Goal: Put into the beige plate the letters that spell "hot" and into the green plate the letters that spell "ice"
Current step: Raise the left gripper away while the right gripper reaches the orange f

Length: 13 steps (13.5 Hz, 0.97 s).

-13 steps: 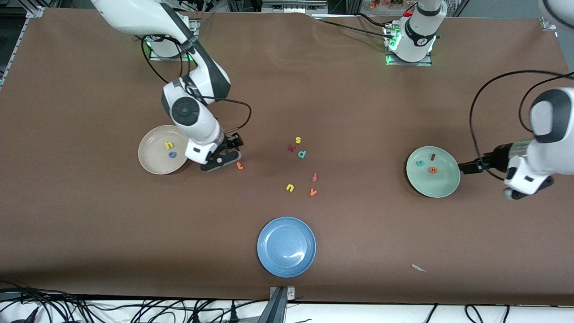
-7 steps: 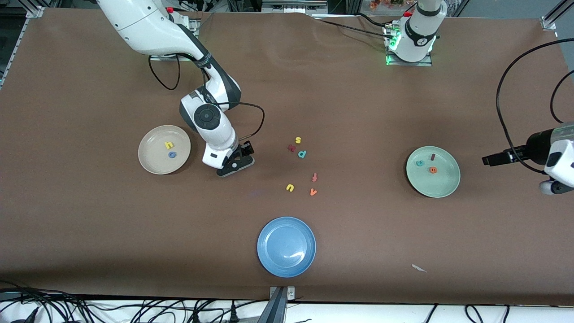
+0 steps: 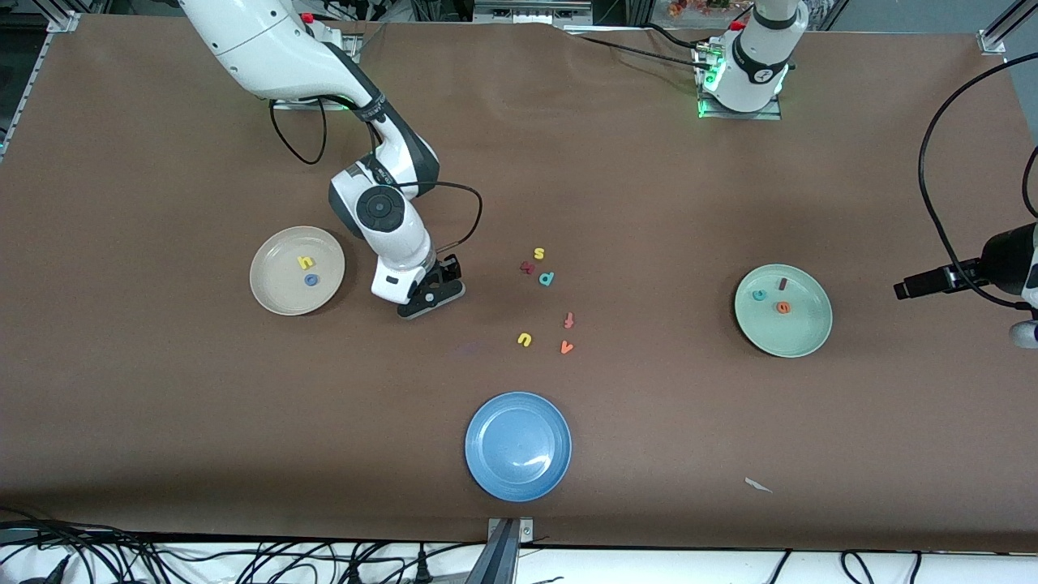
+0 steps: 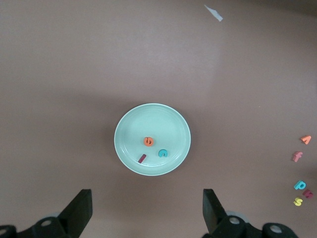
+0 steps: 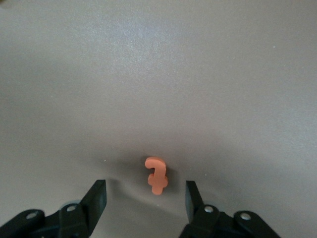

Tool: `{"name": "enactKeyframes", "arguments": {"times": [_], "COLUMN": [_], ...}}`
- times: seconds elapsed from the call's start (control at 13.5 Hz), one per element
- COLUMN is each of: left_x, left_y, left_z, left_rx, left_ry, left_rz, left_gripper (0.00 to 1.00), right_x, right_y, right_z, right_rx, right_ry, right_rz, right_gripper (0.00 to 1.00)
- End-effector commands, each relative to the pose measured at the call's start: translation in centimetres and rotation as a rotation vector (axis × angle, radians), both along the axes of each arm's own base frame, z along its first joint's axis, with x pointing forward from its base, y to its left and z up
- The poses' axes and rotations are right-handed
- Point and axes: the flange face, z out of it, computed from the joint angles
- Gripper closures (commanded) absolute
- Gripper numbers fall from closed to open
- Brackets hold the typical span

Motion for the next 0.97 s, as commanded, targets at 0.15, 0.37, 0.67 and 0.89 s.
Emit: {"name": "enactKeyframes", "arguments": {"times": [0.15, 0.37, 0.67, 0.89], "left_x": [-0.7, -0.8, -1.1, -0.9], "left_y": [-2.2, -3.3, -1.6, -0.8], "left_z": [2.1, 2.4, 2.1, 2.3], "left_rx": [0.048, 0.048, 0.062, 0.051], "left_ry": [-0.022, -0.035, -0.047, -0.058], "left_rz": [-0.063, -0.111, -0.168, -0.201], "left_gripper": [0.02, 0.03, 0.03, 0.0], "right_x": [0.1, 0.0, -0.2, -0.1], "right_y": [0.4, 0.4, 0.5, 0.4], "right_z": [-0.4, -1.3, -1.8, -1.6], "right_rx": [-0.011, -0.012, -0.014, -0.017], "right_ry": [-0.013, -0.023, -0.019, -0.025], "right_rz": [0.0, 0.017, 0.022, 0.03], "right_gripper": [0.28, 0.35, 0.5, 0.75]}}
